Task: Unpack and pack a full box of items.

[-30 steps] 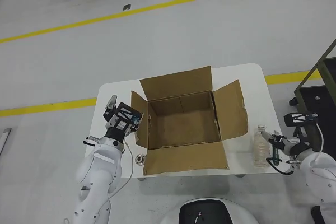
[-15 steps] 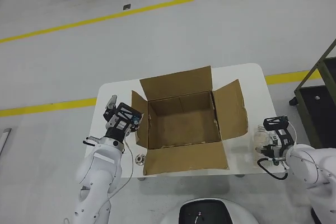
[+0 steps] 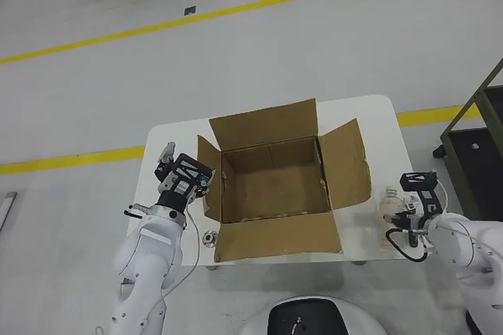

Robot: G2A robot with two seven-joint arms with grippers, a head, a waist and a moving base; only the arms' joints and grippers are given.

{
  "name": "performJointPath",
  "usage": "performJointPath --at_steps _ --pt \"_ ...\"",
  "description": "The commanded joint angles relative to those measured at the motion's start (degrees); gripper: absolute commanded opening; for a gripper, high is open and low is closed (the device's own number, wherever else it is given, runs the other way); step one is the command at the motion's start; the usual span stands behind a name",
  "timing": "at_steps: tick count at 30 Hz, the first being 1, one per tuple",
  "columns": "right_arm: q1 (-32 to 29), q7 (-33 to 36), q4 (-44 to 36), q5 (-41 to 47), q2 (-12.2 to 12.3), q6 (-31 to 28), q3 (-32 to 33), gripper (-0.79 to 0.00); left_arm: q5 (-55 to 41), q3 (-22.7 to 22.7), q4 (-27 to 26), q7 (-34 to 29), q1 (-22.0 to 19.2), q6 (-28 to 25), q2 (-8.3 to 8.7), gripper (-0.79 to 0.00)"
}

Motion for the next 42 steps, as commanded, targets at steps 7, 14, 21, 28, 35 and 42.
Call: performJointPath --at_steps 7,14,21,28,35,42 --pt "4.55 -0.23 6.73 -1.92 -0.41 0.13 -4.99 -0.012 0.00 0.00 0.00 0.00 0.00 0.00 0.00 0.000" --pt "6.44 -0.89 10.92 -1.97 -0.74 0.79 -6.92 -0.012 0.00 0.00 0.00 0.00 0.00 0.00 0.00 0.000" --pt "7.69 -0.76 13.55 -0.99 -0.96 0.07 -8.17 0.000 0.00 0.00 0.00 0.00 0.00 0.00 0.00 0.000" --pt "8.60 -1.00 15.65 -0.47 -1.11 0.02 -8.72 -0.083 0.00 0.00 0.00 0.00 0.00 0.00 0.00 0.000" --pt "9.33 -1.14 17.02 -0.02 -1.21 -0.16 -9.10 -0.585 0.00 0.00 0.00 0.00 0.00 0.00 0.00 0.000" --pt "9.42 -1.95 16.60 2.16 -1.27 0.95 -7.86 -0.785 0.00 0.00 0.00 0.00 0.00 0.00 0.00 0.000"
